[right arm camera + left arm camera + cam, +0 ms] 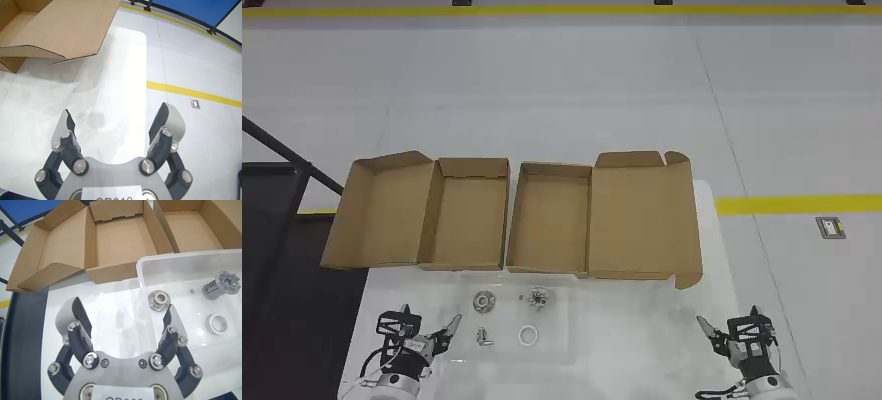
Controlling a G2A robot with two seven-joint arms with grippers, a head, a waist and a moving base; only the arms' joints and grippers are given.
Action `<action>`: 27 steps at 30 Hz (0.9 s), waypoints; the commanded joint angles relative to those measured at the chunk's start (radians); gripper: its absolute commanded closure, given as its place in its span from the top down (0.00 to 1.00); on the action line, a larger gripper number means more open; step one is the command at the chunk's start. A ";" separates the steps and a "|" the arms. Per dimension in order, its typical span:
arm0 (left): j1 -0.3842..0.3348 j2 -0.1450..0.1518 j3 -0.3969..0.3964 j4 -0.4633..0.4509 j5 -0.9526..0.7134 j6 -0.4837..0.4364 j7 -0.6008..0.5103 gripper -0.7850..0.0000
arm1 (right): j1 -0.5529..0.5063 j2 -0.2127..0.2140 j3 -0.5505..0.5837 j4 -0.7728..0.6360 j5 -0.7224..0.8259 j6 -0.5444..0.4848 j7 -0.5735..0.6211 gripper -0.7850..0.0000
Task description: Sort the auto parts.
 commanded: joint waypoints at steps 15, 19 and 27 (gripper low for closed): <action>0.026 0.005 -0.053 -0.028 -0.078 -0.137 0.075 1.00 | -0.019 0.004 -0.007 -0.118 -0.094 -0.060 0.049 1.00; 0.061 0.012 -0.121 -0.036 -0.154 -0.284 0.140 1.00 | -0.016 0.009 -0.018 -0.213 -0.117 -0.165 0.113 1.00; 0.084 0.034 -0.226 -0.005 -0.424 -0.678 0.054 1.00 | 0.084 0.011 -0.102 -0.309 0.097 -0.391 0.348 1.00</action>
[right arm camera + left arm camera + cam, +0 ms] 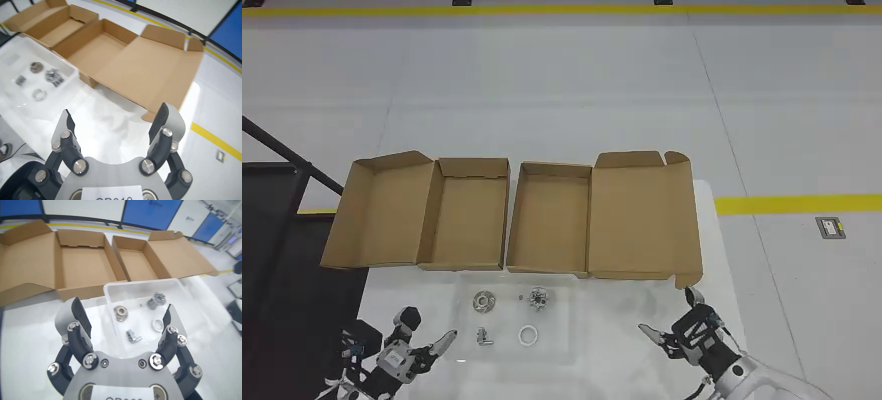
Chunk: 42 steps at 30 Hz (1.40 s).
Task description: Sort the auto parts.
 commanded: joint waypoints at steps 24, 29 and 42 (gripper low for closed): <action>-0.017 0.010 -0.039 0.045 -0.184 -0.119 -0.079 1.00 | 0.283 -0.005 -0.289 -0.016 -0.090 -0.263 0.318 1.00; -0.050 0.027 -0.067 0.102 -0.337 -0.209 -0.208 1.00 | 0.611 -0.051 -0.506 0.192 0.072 -0.333 0.451 1.00; -0.062 0.041 -0.076 0.116 -0.429 -0.250 -0.310 1.00 | 0.902 -0.121 -0.705 0.455 0.259 -0.348 0.515 1.00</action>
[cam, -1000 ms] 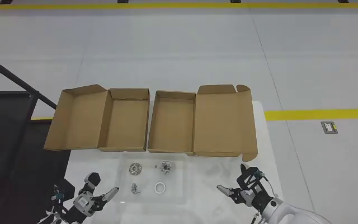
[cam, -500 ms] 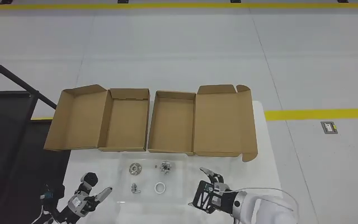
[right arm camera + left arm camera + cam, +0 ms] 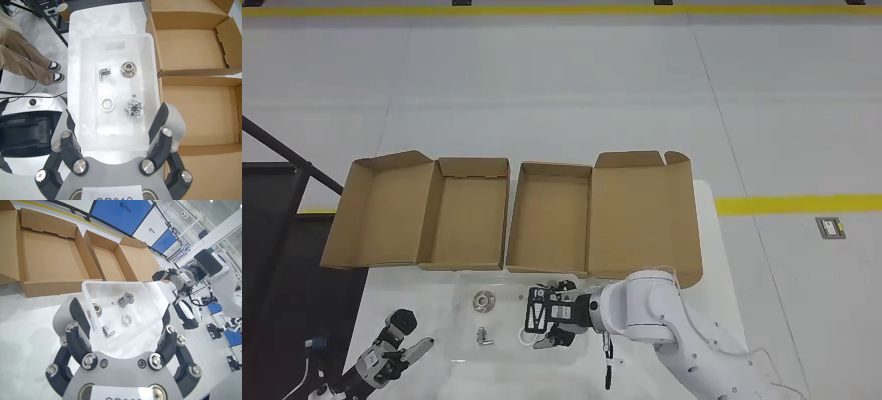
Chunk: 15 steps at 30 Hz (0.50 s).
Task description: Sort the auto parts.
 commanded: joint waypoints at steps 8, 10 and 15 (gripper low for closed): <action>0.004 0.000 0.016 -0.005 -0.019 -0.001 -0.009 1.00 | 0.010 -0.009 -0.043 0.026 -0.032 0.031 0.039 1.00; 0.008 0.003 0.026 0.003 -0.074 -0.018 -0.033 1.00 | 0.056 -0.027 -0.095 0.054 -0.038 0.054 0.094 1.00; -0.004 0.018 0.026 0.023 -0.216 -0.016 -0.129 1.00 | 0.184 -0.093 -0.218 0.161 -0.014 0.149 0.182 1.00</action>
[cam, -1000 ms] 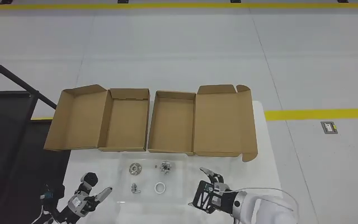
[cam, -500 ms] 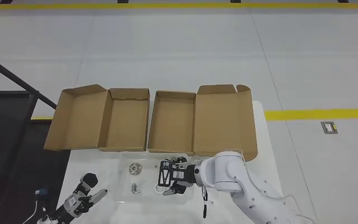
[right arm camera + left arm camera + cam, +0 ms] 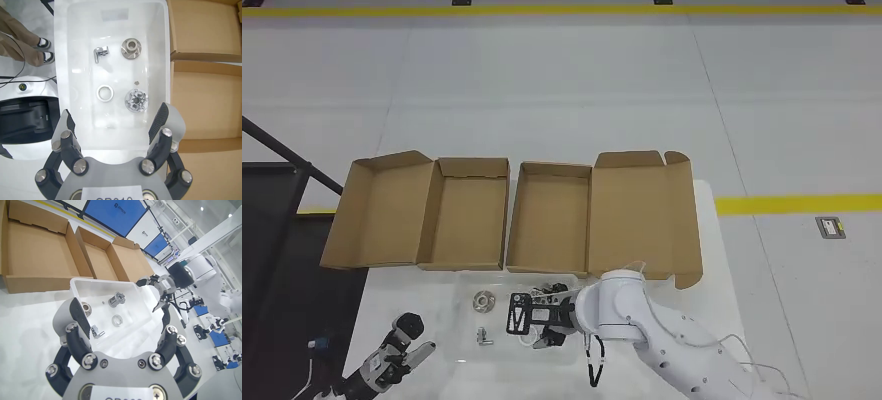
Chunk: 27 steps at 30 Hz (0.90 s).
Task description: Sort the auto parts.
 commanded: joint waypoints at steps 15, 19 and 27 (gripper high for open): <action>-0.004 0.004 -0.002 0.002 -0.032 0.005 -0.027 1.00 | 0.215 -0.169 -0.204 0.357 0.039 0.002 -0.041 0.85; -0.004 0.004 -0.002 0.002 -0.032 0.005 -0.027 1.00 | 0.223 -0.190 -0.217 0.394 0.030 0.024 -0.027 0.82; -0.004 0.004 -0.002 0.002 -0.032 0.005 -0.027 1.00 | 0.240 -0.232 -0.232 0.449 0.031 0.092 0.052 0.78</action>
